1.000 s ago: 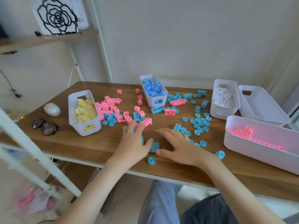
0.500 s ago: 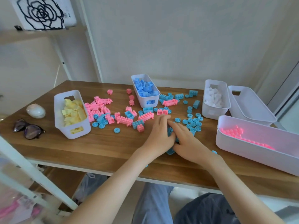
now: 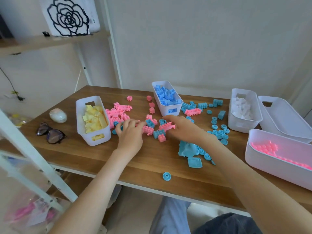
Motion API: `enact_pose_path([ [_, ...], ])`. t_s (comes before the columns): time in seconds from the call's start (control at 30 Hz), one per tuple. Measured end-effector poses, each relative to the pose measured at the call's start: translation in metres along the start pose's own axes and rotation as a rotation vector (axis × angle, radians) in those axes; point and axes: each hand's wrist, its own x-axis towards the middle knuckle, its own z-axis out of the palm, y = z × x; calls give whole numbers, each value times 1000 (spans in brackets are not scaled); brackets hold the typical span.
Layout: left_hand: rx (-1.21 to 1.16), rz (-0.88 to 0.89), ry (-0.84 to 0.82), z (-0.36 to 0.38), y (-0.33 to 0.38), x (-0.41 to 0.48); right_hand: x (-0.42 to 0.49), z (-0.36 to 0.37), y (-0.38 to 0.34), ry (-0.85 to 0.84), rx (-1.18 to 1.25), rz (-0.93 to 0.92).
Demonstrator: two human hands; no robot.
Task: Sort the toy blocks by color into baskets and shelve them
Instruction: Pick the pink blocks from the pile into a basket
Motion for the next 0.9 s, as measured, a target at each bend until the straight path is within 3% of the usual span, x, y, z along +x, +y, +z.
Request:
enact_pose_path([
  [0.17, 5, 22, -19, 1, -7, 7, 23, 4, -5, -56, -350, 58],
  [0.33, -134, 12, 76, 10, 0, 4, 27, 5, -1, -37, -419, 49],
  [0.53, -236, 4, 162, 10, 4, 1, 21, 1, 1, 108, -241, 59],
  [0.63, -290, 21, 230, 11, 5, -1, 7, -6, -11, 186, 14, -41],
  [0.77, -407, 56, 322, 12, 5, -3, -9, -11, -26, -24, 88, -134],
  [0.9, -427, 63, 298, 11, 6, -5, -10, -1, -29, -247, -226, -75],
])
